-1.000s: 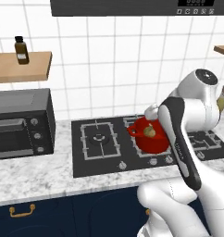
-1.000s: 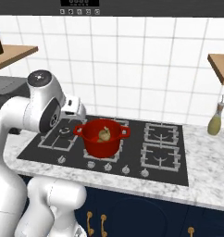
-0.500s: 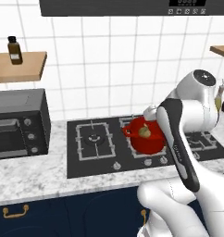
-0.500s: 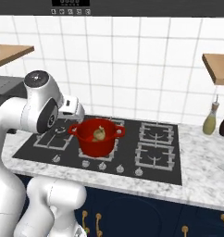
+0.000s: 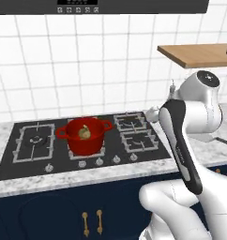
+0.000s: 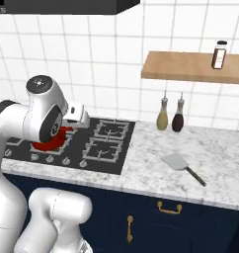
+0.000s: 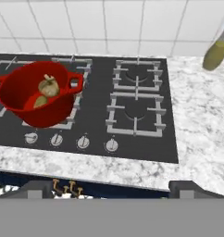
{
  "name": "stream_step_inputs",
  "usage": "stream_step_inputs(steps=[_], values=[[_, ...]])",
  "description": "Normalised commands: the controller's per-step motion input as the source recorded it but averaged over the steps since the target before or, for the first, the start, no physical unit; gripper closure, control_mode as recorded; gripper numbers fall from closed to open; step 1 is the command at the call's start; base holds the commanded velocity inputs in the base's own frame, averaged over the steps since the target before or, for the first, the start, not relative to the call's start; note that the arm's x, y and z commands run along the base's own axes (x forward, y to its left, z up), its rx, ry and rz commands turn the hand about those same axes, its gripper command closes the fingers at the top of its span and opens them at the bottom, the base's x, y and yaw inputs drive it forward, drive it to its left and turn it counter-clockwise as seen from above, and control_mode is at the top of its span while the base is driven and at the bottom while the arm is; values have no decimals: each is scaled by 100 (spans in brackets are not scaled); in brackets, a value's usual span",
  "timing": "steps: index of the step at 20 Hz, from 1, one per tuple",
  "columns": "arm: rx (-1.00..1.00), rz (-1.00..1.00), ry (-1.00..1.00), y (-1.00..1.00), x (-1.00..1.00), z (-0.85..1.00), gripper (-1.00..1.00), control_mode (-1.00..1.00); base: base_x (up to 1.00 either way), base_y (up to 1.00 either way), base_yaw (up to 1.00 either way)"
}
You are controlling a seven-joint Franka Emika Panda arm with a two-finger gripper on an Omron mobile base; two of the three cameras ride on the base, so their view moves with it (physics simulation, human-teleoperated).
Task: Put the potato and onion in the pot. Retrieve the spatula and lightly stir the vegetables in the pot.
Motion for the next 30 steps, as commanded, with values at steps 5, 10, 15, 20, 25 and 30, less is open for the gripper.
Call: stream_step_inputs(steps=[5,10,15,20,25,30], values=[[0,0,0,0,0,0,-100,100,4,-100,-5],[0,0,0,0,0,0,-100,100,27,-94,-1],[0,0,0,-1,0,-2,-100,-100,12,-6,0],[0,0,24,-5,5,-58,-100,-100,0,0,0],[2,0,23,-27,28,-68,-100,-100,0,0,0],[-4,0,11,-39,28,-64,-100,-100,0,0,0]])
